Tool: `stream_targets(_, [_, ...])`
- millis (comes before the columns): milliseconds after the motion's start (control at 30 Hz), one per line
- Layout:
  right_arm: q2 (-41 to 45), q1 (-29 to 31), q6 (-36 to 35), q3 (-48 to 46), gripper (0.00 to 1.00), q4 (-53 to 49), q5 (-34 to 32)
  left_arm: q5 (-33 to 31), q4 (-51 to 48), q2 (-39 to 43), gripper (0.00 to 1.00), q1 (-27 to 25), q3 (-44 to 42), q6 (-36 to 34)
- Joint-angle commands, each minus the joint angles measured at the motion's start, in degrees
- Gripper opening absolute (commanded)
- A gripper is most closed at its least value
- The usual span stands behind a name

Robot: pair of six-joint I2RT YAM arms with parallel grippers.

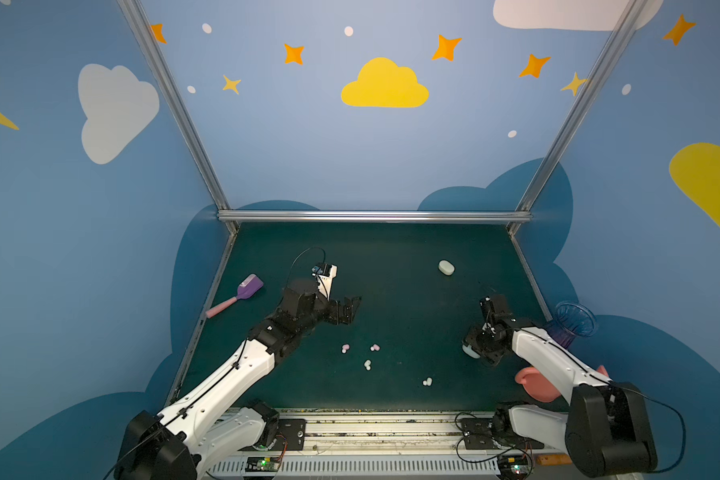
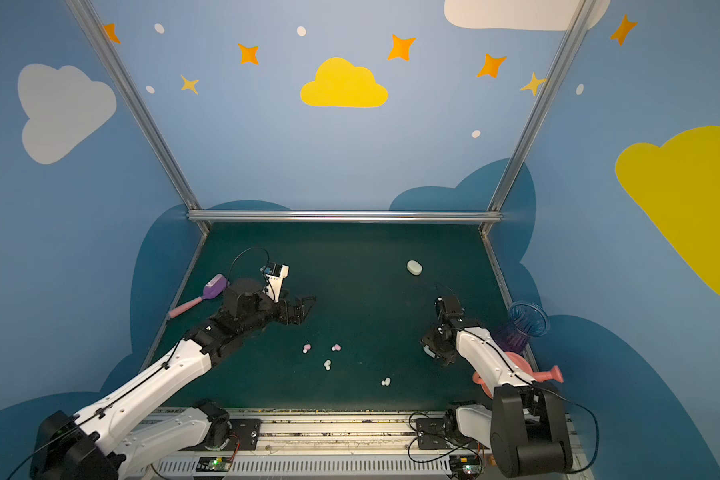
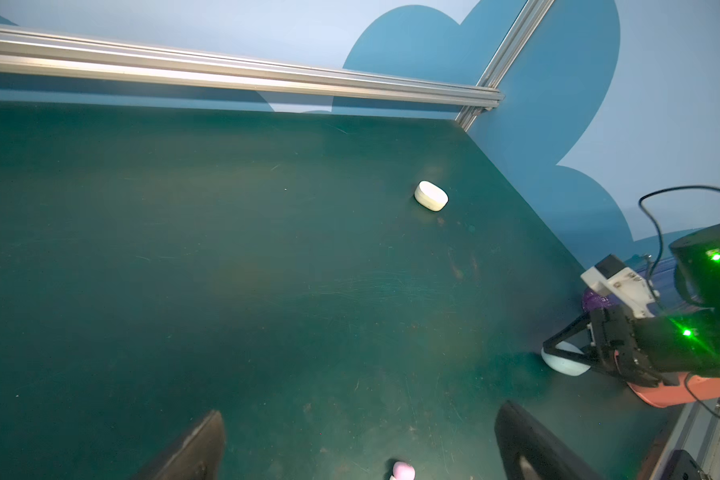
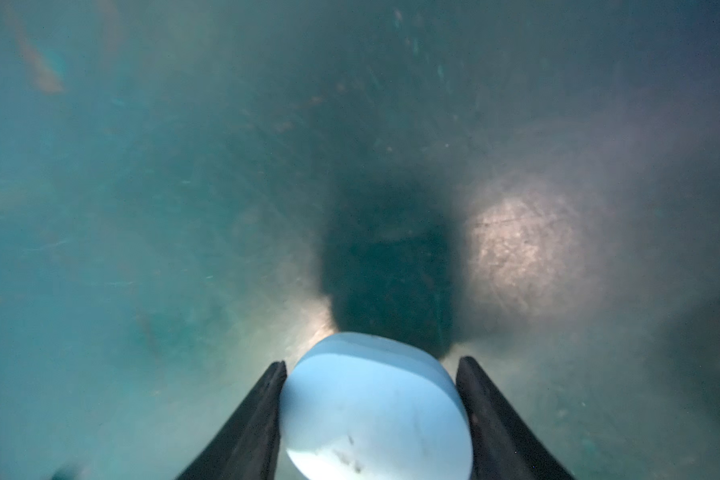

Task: Insert the wireless bluetooth earbuds into the charging case
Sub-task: 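Lower the closed light-blue case onto the table with the right gripper and release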

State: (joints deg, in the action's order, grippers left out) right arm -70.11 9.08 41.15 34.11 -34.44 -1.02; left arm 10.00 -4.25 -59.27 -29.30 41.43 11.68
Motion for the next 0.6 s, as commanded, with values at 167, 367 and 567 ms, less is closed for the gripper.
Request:
stream_targets(167, [-2.4, -0.3, -0.1, -0.9, 0.60, 1.5, -0.7, 1.1, -1.4, 0.5, 1.00, 0.6, 1.3, 0.5])
stream_targets(367, [-1.9, -0.3, 0.1, -0.8, 0.72, 0.2, -0.7, 1.5, -1.4, 0.2, 1.00, 0.7, 1.5, 0.7])
stream_targets(567, [1.1, -0.3, -0.1, 0.5, 0.84, -3.3, -0.2, 1.8, -0.9, -0.2, 1.00, 1.0, 1.7, 1.2])
